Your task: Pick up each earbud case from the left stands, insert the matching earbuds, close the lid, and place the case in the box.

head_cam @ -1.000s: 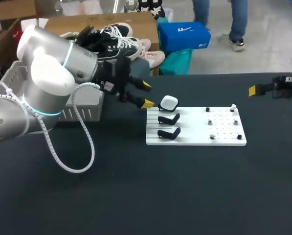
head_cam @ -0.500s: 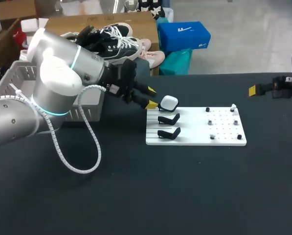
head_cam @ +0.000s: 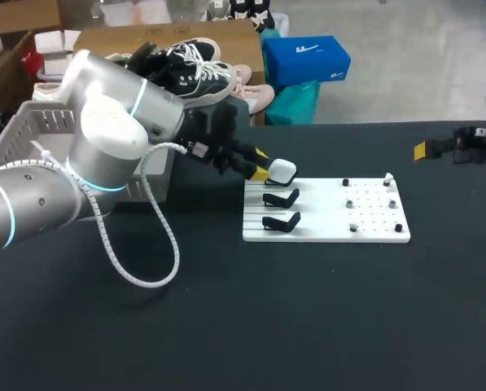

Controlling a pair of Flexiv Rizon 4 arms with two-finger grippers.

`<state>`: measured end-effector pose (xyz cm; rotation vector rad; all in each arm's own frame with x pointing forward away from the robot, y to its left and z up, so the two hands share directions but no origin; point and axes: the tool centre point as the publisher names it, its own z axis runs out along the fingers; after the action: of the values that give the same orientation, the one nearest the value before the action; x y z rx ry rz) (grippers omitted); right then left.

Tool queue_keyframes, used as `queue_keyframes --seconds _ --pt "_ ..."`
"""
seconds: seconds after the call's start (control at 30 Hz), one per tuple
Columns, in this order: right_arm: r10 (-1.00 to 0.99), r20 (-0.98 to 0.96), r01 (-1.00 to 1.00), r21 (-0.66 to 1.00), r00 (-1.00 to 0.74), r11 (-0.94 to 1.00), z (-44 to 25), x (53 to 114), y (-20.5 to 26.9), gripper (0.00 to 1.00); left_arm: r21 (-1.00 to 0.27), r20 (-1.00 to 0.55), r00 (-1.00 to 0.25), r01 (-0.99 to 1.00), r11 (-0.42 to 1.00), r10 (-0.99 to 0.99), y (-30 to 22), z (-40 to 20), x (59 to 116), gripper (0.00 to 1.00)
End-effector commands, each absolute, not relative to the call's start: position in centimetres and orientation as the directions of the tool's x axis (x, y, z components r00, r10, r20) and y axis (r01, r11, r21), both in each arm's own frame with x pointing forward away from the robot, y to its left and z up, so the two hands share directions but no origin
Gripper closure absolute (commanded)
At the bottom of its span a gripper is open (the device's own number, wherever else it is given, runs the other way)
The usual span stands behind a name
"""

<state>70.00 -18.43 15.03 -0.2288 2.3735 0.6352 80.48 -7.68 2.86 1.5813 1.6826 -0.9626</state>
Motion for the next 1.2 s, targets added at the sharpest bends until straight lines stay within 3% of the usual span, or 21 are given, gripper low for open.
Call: queue_keyframes --seconds 0.03,1.2 --pt "0.000 -0.643 -0.325 0.387 -0.766 0.863 15.0 70.1 -18.6 0.00 -0.094 -0.839 -0.078 0.996 -0.003 0.538 -8.3 2.5 81.0 0.49" --pt "0.000 -0.643 -0.325 0.387 -0.766 0.863 15.0 70.1 -18.6 0.00 -0.090 -0.840 -0.058 0.995 -0.033 0.540 -9.9 1.4 81.2 0.53"
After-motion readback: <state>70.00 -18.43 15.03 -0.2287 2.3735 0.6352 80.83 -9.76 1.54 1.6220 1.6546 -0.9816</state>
